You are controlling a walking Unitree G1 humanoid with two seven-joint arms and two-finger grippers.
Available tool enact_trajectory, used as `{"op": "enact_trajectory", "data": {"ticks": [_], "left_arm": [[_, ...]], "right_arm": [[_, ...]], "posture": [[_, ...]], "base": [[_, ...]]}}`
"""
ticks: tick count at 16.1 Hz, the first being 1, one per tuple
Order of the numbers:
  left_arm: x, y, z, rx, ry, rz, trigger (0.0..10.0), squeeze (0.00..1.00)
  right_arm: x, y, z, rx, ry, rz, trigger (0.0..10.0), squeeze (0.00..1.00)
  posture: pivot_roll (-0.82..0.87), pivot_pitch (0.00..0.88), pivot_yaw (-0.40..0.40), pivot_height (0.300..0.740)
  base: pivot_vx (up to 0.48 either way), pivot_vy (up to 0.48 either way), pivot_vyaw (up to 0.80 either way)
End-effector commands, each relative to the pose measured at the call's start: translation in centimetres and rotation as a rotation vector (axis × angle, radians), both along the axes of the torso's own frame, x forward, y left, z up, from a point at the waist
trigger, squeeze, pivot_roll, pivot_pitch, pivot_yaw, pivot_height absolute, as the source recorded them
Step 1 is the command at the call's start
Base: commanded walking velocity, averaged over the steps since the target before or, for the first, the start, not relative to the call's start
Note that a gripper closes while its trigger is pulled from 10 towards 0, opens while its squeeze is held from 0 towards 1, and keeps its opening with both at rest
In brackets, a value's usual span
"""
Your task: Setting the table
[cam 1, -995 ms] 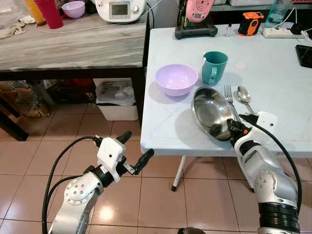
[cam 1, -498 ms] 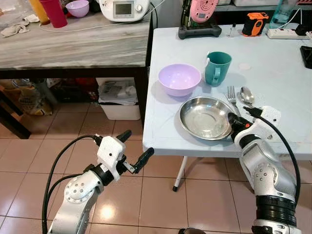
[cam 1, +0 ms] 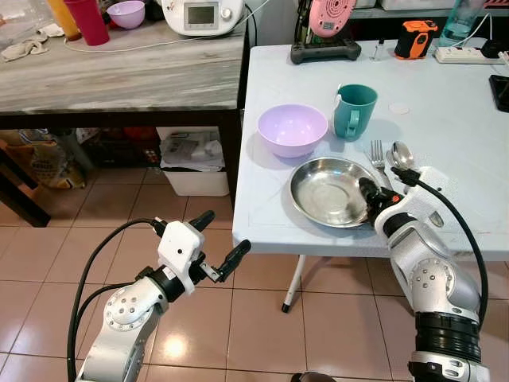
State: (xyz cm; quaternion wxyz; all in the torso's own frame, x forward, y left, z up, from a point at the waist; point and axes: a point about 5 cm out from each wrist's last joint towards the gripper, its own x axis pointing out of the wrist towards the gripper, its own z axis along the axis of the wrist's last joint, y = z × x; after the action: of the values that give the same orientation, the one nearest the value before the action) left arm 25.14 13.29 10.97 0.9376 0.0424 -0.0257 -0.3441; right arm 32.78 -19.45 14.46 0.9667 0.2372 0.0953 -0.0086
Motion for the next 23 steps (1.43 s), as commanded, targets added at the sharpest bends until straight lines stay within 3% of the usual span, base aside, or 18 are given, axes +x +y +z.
{"op": "enact_trajectory", "data": {"ticks": [1, 4, 5, 6, 8, 23], "left_arm": [[-0.1, 0.3, 0.0, 0.03, -0.001, 0.0, 10.0, 0.0], [-0.1, 0.3, -0.1, 0.033, 0.003, -0.003, 10.0, 0.0], [-0.1, 0.4, -0.1, 0.035, 0.005, -0.003, 10.0, 0.0], [-0.1, 0.4, -0.2, 0.035, 0.007, -0.003, 10.0, 0.0], [-0.1, 0.4, -0.2, 0.038, 0.011, -0.004, 10.0, 0.0], [-0.2, 0.2, -0.2, 0.022, 0.012, -0.048, 10.0, 0.0]], "right_arm": [[0.0, 0.6, 0.0, -0.007, 0.019, 0.045, 10.0, 0.0], [-0.1, 0.9, -0.6, -0.01, 0.067, 0.117, 10.0, 0.0], [0.0, 0.8, -0.6, -0.004, 0.075, 0.131, 7.3, 0.0], [0.0, 0.8, -0.6, -0.001, 0.082, 0.14, 1.7, 0.0], [0.0, 0.8, -0.6, 0.011, 0.092, 0.155, 0.0, 0.0], [-0.2, 0.4, -1.1, 0.042, 0.106, 0.108, 0.0, 0.0]], "posture": [[-0.2, 0.128, 0.053, 0.74], [-0.2, 0.127, 0.053, 0.74], [-0.19, 0.128, 0.052, 0.74], [-0.19, 0.126, 0.053, 0.74], [-0.19, 0.128, 0.052, 0.74], [-0.2, 0.125, 0.053, 0.74]], "base": [[0.0, 0.0, 0.0], [0.0, 0.0, 0.0], [0.0, 0.0, 0.0], [0.0, 0.0, 0.0], [0.0, 0.0, 0.0], [0.0, 0.0, 0.0]]}}
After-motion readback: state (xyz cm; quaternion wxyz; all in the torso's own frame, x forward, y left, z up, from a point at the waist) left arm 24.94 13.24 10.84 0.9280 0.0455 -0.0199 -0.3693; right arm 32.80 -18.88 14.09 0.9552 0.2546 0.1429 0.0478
